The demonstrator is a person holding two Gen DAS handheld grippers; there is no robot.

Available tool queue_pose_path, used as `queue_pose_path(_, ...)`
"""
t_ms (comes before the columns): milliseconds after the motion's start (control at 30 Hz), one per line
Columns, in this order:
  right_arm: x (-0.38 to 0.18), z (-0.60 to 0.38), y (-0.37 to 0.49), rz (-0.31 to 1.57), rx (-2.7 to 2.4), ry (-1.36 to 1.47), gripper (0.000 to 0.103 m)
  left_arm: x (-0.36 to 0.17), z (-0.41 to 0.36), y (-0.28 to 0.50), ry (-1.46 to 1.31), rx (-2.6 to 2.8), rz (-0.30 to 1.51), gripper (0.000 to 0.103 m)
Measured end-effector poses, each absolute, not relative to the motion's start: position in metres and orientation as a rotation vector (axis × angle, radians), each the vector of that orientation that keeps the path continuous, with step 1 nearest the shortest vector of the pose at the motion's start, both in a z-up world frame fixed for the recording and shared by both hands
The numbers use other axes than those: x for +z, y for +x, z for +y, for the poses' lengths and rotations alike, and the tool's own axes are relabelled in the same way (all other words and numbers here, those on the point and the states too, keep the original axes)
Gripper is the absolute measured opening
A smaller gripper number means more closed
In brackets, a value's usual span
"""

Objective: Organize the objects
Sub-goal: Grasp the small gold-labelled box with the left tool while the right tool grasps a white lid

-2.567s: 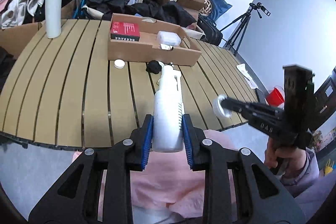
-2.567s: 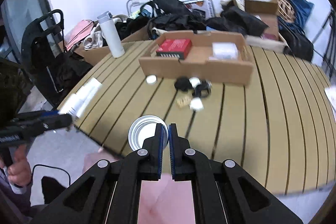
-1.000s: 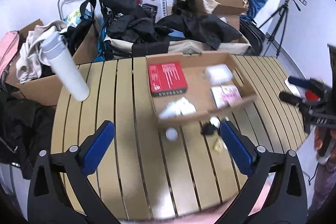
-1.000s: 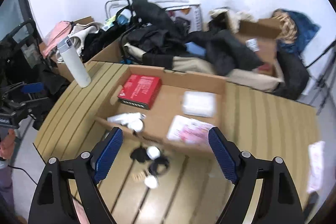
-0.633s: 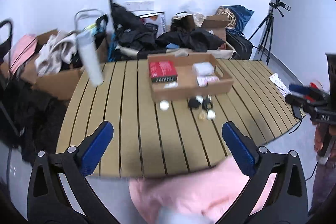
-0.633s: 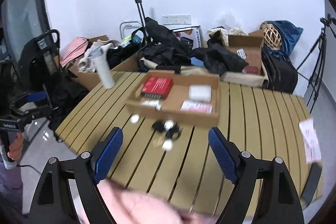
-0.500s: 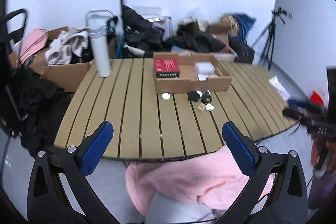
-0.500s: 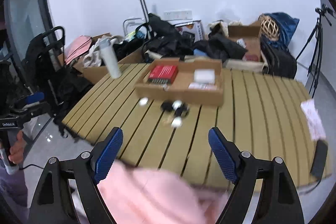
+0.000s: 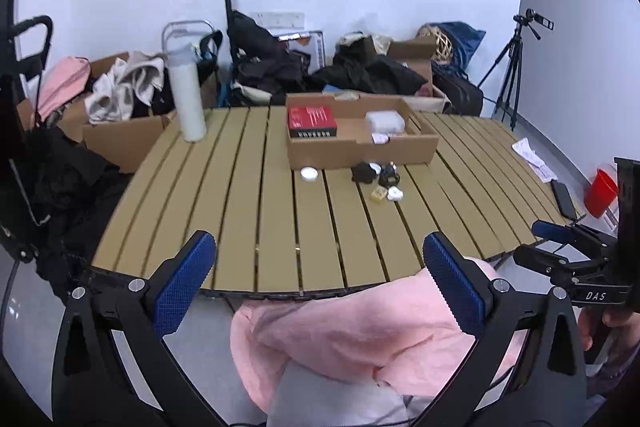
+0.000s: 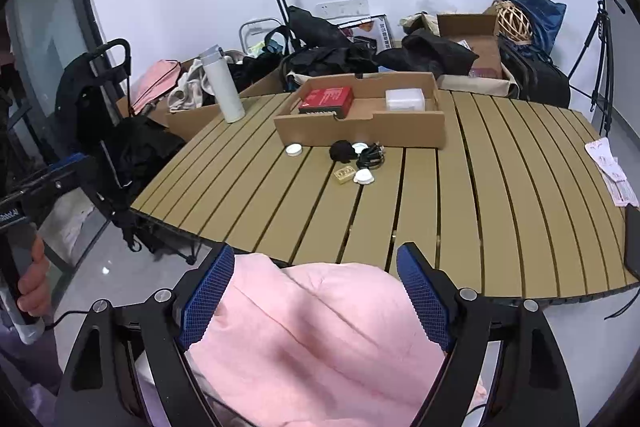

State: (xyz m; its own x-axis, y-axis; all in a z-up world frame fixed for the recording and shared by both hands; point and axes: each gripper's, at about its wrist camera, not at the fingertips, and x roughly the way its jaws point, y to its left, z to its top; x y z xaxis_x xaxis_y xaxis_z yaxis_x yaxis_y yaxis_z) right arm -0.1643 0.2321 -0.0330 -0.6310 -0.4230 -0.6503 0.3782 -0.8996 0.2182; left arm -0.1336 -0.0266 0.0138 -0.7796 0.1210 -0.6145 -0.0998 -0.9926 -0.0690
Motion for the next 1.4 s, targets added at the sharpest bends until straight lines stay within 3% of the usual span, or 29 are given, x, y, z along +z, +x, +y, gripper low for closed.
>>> queue_pose_path(233, -0.077, 0.230, -0.208, -0.099, -2.498, 1.126, 0.085, -0.033, -0.011, -0.204, -1.100, 2.753, -0.050, 0.103)
queue_pose_path(300, -0.085, 0.227, -0.229, -0.066, -2.494, 1.148, 0.079, -0.044, -0.004, -0.226, -1.127, 2.712, -0.053, 0.103)
queue_pose_path(367, -0.095, 0.222, -0.255, -0.028, -2.471, 1.190, 0.066, -0.057, 0.011, -0.250, -1.108, 2.629, -0.034, 0.101)
queue_pose_path(467, -0.111, 0.216, -0.295, -0.019, -2.425, 1.239, 0.057, -0.081, 0.035, -0.289, -1.099, 2.502, 0.032, 0.075)
queue_pose_path(700, -0.133, 0.201, -0.355, 0.042, -2.351, 1.270, 0.056, -0.136, 0.071, -0.364, -1.188, 2.352, 0.140, 0.065)
queue_pose_path(767, -0.139, 0.200, -0.366, 0.049, -2.342, 1.281, 0.056, -0.148, 0.075, -0.375, -1.224, 2.319, 0.149, 0.039)
queue_pose_path(800, -0.141, 0.198, -0.372, 0.049, -2.343, 1.286, 0.056, -0.152, 0.075, -0.377, -1.232, 2.304, 0.142, 0.020)
queue_pose_path(967, -0.150, 0.189, -0.388, 0.055, -2.320, 1.272, 0.056, -0.153, 0.062, -0.368, -1.213, 2.332, 0.101, 0.019)
queue_pose_path(1067, -0.157, 0.174, -0.396, 0.125, -2.329, 1.268, 0.056, -0.148, 0.035, -0.363, -1.241, 2.391, -0.026, 0.019)
queue_pose_path(1100, -0.158, 0.167, -0.396, 0.189, -2.361, 1.263, 0.053, -0.147, 0.026, -0.360, -1.248, 2.407, -0.067, 0.019)
queue_pose_path(1167, -0.159, 0.163, -0.394, 0.279, -2.416, 1.251, 0.029, -0.143, 0.009, -0.353, -1.279, 2.442, -0.133, 0.019)
queue_pose_path(1400, -0.132, 0.180, -0.365, 0.215, -2.444, 1.236, 0.029, -0.094, -0.019, -0.306, -1.257, 2.545, -0.170, 0.019)
